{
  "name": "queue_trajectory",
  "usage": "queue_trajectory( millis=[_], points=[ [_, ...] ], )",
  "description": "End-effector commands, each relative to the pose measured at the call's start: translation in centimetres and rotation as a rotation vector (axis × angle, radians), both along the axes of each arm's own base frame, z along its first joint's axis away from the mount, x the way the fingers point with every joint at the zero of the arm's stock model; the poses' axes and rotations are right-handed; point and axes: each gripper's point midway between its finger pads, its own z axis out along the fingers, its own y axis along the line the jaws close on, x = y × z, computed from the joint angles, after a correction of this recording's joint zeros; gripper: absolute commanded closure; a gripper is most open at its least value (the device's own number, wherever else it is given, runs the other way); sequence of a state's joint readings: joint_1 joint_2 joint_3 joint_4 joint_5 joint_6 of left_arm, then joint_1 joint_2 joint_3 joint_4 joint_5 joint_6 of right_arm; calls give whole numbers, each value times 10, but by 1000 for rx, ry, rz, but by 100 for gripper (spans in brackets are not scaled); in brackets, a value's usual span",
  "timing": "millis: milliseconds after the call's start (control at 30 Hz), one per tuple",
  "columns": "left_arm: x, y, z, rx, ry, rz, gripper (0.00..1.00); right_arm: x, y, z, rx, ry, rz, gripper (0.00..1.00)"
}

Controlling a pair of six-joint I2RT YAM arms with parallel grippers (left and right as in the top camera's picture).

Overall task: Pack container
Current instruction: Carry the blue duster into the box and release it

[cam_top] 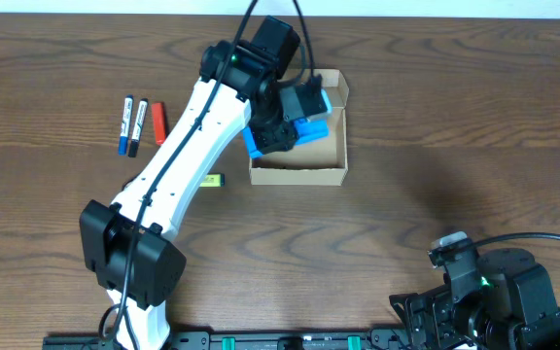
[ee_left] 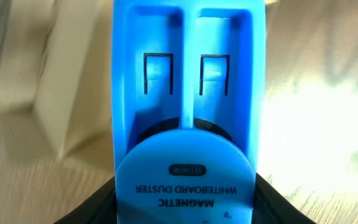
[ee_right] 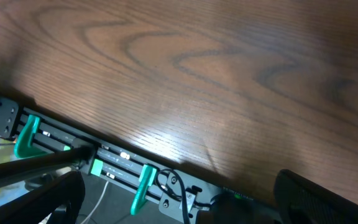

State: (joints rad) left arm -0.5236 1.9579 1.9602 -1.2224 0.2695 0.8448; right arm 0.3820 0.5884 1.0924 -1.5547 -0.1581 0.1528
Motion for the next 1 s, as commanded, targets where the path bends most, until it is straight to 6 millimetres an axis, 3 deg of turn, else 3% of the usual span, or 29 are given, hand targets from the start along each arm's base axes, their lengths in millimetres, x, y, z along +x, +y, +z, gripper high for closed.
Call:
queue_trajectory(
  millis=[0,267,633,867,967],
  points=[
    [-8,-18,-3,-60,-8,-203,95,-1,1,0,7,6,0,1],
    [-3,-21,-30,-31,17,-283,94,-1,1,0,6,6,1,1],
    [6,-14,-92,75,107,-299,92,-1,1,0,7,6,0,1],
    [12,-18,-99,73,93,-299,90,-1,1,0,7,6,0,1],
    [12,-17,-99,74,96,-297,82,-1,1,0,6,6,1,1]
  ],
)
